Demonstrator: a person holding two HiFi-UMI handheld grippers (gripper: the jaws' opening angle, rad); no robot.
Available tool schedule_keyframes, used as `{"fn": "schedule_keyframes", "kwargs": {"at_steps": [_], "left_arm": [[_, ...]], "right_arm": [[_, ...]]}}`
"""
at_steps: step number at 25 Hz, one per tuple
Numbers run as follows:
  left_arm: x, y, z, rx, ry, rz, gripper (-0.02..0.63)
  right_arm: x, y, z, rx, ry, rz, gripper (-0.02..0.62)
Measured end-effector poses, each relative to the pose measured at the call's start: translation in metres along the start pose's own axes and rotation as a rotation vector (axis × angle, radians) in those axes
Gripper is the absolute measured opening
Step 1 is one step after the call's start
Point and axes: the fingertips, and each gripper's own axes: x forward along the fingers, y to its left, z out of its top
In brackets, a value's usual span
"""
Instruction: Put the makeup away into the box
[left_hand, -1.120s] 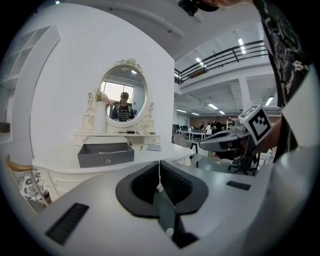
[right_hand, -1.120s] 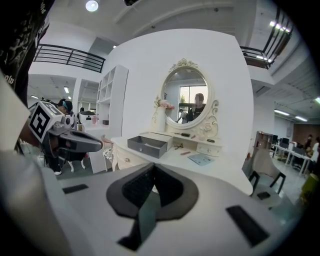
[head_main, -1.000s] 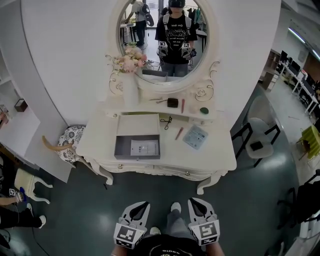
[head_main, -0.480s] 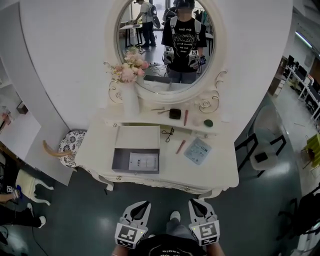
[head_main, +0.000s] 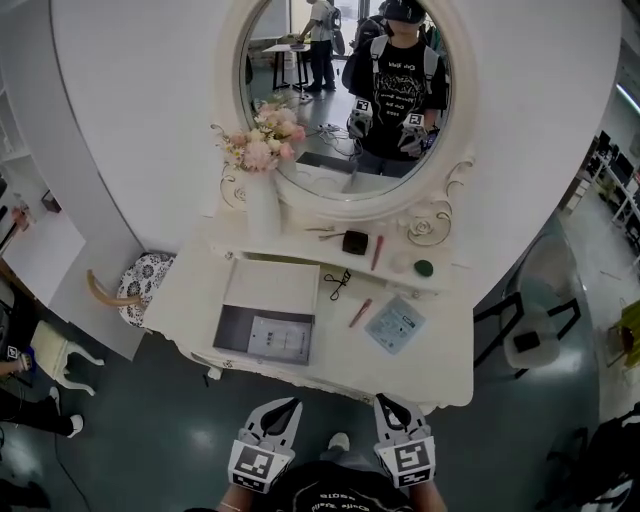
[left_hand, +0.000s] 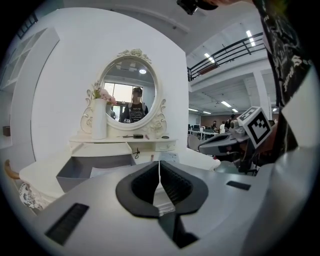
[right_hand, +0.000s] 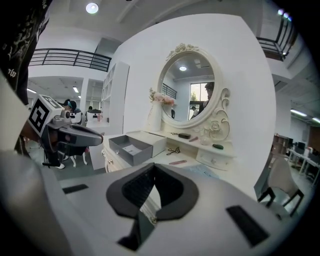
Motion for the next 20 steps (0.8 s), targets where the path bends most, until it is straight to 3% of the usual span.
{"fn": "schedule_keyframes", "kwargs": {"at_steps": [9,20], "left_arm": [[0.049,-0.005,0.010,-0.005,0.007,0.037,0.021],[0.077,-0.010,0.015,-0.015,0.010,0.082,0.021]], "right_arm": [[0.022,-0.049,-0.005,-0.011,0.034,0.034,0.009],[0.034,-0.077,-0.010,0.006,0.043,0.070,0.010]]}}
